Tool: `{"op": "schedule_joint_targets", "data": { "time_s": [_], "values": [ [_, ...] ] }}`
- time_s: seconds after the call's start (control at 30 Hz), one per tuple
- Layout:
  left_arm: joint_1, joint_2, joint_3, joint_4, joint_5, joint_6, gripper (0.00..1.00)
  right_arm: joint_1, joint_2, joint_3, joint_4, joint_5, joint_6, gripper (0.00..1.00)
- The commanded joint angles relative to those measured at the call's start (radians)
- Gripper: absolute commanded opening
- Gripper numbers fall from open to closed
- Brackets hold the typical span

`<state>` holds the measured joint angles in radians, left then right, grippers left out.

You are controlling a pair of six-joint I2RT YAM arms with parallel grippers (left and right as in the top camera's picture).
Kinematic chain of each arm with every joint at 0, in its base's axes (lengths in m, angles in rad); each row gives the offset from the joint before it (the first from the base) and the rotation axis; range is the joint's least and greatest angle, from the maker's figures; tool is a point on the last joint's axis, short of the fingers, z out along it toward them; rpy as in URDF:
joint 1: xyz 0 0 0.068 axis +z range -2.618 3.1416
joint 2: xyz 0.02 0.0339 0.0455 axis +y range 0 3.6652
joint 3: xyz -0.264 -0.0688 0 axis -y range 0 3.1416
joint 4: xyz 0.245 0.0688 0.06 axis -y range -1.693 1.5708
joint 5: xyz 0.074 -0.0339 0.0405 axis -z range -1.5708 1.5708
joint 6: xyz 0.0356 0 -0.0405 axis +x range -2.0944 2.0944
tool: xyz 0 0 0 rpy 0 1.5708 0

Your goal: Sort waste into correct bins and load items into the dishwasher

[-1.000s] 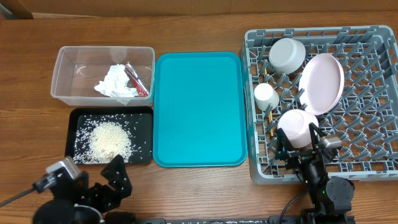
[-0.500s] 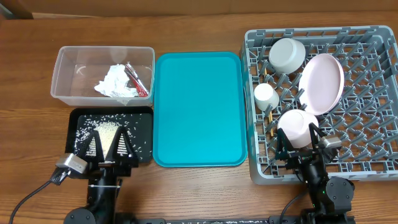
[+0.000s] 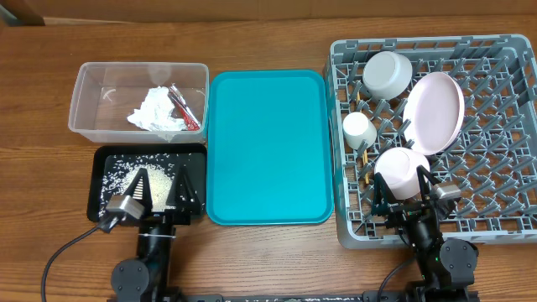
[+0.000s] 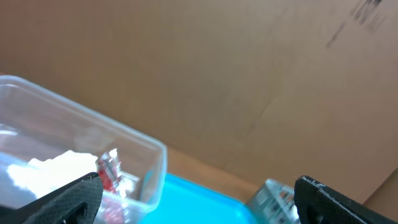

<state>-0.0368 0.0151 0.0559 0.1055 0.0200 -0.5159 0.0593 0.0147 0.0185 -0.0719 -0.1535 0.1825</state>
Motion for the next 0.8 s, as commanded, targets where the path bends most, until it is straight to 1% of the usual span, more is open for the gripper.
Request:
{"op": "schedule_joint_targets", "data": {
  "time_s": [0.0,0.07,0.2,0.3,0.4,0.53,0.77],
  "values": [
    [0.006,-0.011,-0.031,0.011,0.027,0.172,1.00,-0.005,-0.012,-0.011,0.005,-0.005,0.000,1.00],
    [0.006,-0.012,-0.048,0.011,0.031,0.261,1.00,-0.005,-0.012,-0.011,0.005,-0.005,0.000,1.00],
    [0.006,-0.012,-0.051,-0.051,0.032,0.420,1.00,-0.005,-0.012,-0.011,0.005,-0.005,0.000,1.00],
    [0.006,-0.012,-0.051,-0.117,0.029,0.499,1.00,-0.005,-0.012,-0.011,0.005,-0.005,0.000,1.00],
    [0.006,-0.012,-0.051,-0.184,0.010,0.513,1.00,-0.005,-0.012,-0.011,0.005,-0.005,0.000,1.00],
    [0.006,-0.012,-0.051,-0.183,0.001,0.547,1.00,-0.005,-0.012,-0.011,0.005,-0.005,0.000,1.00],
    [0.006,-0.011,-0.051,-0.183,0.000,0.546,1.00,-0.005,-0.012,-0.011,0.005,-0.005,0.000,1.00]
  ]
}}
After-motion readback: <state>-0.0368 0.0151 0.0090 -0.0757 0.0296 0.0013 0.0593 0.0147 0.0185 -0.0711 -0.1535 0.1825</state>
